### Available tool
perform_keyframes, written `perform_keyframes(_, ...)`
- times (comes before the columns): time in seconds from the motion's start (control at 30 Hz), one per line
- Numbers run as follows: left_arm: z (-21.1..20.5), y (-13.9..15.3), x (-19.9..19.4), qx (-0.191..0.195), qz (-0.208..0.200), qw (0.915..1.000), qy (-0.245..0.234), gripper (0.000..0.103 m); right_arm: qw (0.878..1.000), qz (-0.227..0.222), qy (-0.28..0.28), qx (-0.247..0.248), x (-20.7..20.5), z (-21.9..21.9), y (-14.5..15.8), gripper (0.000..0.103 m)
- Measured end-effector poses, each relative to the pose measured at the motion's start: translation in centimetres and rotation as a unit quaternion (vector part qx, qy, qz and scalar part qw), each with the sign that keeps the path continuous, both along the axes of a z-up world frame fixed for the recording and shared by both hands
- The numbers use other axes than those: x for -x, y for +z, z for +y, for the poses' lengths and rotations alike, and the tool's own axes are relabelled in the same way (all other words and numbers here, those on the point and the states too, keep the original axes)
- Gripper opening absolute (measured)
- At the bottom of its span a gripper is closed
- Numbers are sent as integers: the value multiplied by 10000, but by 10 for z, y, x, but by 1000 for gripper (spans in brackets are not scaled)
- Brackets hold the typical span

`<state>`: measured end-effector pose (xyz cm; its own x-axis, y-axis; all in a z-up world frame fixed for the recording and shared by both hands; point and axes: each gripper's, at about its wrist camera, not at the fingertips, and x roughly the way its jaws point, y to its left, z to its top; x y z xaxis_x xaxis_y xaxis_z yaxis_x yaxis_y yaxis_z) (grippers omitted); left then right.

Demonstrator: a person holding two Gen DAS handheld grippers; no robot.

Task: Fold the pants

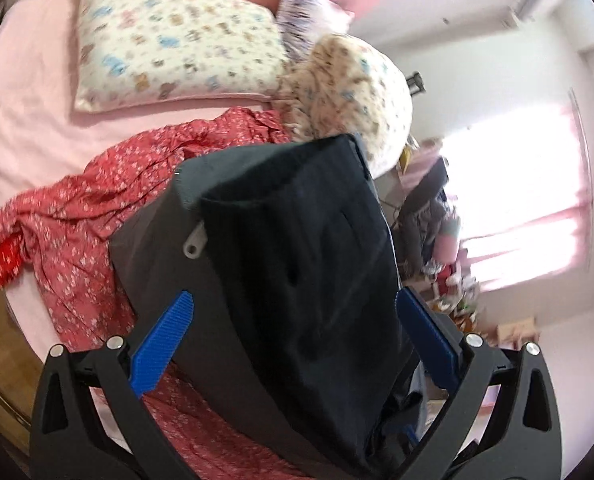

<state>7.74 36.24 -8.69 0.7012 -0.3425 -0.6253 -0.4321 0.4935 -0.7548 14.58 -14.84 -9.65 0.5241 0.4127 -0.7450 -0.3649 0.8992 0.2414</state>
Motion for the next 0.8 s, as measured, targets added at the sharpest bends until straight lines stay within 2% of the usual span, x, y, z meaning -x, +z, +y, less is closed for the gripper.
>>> perform_keyframes(0.17,8,-15,-13,269,-8,9996,25,101,10000,20,11,66,7,-1,-3,63)
perform_keyframes(0.4,4,-16,-27,179,91,9998,-25,99,9997,83,-208,77,12,-12,-4,63)
perform_keyframes(0.5,3,-14,-26,144,142,9998,10,89,9995,114,-273,67,13,-16,-5,63)
perform_keyframes(0.57,2,-8,-23,25,185,9998,44,72,9995,126,-287,71,13,-16,-6,63)
perform_keyframes(0.63,1,-1,-18,5,45,10000,43,66,9995,138,-278,71,13,-16,-7,63)
perform_keyframes(0.7,2,3,-16,51,-57,10000,21,65,9995,166,-258,86,14,-15,-9,63)
perform_keyframes(0.8,-1,3,-24,-178,59,9997,-155,65,9995,216,-207,108,13,-12,-12,63)
